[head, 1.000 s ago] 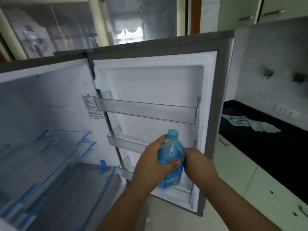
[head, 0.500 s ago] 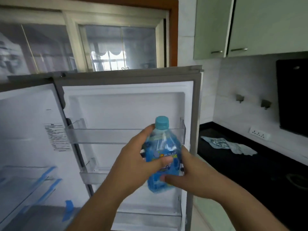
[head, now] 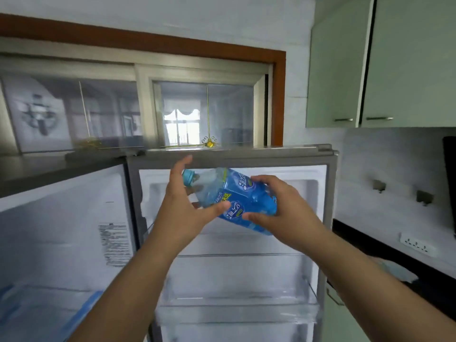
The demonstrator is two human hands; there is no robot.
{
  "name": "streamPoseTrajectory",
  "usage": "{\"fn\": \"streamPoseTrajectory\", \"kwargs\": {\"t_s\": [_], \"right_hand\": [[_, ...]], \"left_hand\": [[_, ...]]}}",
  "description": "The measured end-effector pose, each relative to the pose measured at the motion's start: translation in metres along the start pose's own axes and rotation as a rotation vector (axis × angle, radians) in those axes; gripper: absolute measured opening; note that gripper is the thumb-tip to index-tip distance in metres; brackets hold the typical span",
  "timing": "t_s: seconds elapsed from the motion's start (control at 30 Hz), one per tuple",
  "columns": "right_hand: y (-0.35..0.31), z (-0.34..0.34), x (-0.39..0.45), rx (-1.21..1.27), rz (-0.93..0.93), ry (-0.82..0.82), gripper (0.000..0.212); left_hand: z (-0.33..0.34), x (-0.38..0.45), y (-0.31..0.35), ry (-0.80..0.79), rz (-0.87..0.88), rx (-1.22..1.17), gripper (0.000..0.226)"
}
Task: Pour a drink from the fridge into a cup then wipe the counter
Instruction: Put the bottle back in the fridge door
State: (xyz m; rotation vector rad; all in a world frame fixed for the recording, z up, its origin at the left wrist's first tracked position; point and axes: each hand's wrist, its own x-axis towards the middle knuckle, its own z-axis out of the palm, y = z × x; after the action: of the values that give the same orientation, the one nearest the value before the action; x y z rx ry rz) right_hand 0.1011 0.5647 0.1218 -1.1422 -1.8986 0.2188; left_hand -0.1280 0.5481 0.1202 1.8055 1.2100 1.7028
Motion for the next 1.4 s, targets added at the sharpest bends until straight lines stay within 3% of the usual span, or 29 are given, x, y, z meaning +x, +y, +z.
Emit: {"fn": "streamPoseTrajectory", "kwargs": {"t_s": [0.17, 0.27, 0.37, 0.47, 0.57, 0.63, 0.9, 1.03, 1.1, 1.17, 1.23, 1.3, 1.4], "right_hand": [[-0.004, 0.046, 0.025, -0.193, -0.065, -0.051, 0.071], [0.003, 0.072, 0.035, -0.167, -0.055, -0.144, 0.067], [0.018, 0.088, 0.037, -0.097, -0.031, -0.209, 0.060], [0.030, 0.089, 0.041, -0.141, -0.054, -0.272, 0.056], [0.037, 0.088, 0.039, -0.242, -0.092, -0.293, 0.056], [0.037, 0.089, 0.031, -0.298, -0.117, -0.289, 0.058], [0.046, 0.075, -0.001, -0.474, -0.066, -0.198, 0.064], [0.076, 0.045, -0.035, -0.452, 0.088, 0.015, 0.060], [0.092, 0.028, -0.054, -0.377, 0.140, 0.151, 0.050], [0.104, 0.016, -0.073, -0.282, 0.217, 0.217, 0.039], [0.112, 0.007, -0.090, -0.258, 0.288, 0.227, 0.035], [0.118, -0.001, -0.106, -0.234, 0.349, 0.229, 0.035], [0.124, -0.017, -0.124, -0.172, 0.440, 0.193, 0.034]], "left_hand": [[-0.032, 0.005, -0.064, 0.077, -0.004, 0.363, 0.084], [-0.046, 0.004, -0.091, 0.052, -0.026, 0.515, 0.085], [-0.047, -0.001, -0.101, 0.027, -0.065, 0.815, 0.083], [-0.041, -0.008, -0.106, -0.051, -0.133, 0.918, 0.085], [-0.038, -0.015, -0.113, -0.065, -0.120, 0.953, 0.122], [-0.038, -0.018, -0.119, -0.035, -0.116, 0.928, 0.126], [-0.041, -0.024, -0.115, -0.079, -0.122, 0.923, 0.102], [-0.029, -0.022, -0.093, -0.050, -0.119, 0.966, 0.069], [-0.014, -0.024, -0.078, -0.010, -0.013, 0.952, 0.052], [0.016, -0.028, -0.070, -0.009, 0.254, 0.858, 0.050], [0.057, -0.033, -0.058, -0.173, 0.389, 0.769, 0.052], [0.101, -0.039, -0.040, -0.373, 0.371, 0.716, 0.062], [0.159, -0.051, -0.037, -0.479, 0.346, 0.769, 0.073]]}}
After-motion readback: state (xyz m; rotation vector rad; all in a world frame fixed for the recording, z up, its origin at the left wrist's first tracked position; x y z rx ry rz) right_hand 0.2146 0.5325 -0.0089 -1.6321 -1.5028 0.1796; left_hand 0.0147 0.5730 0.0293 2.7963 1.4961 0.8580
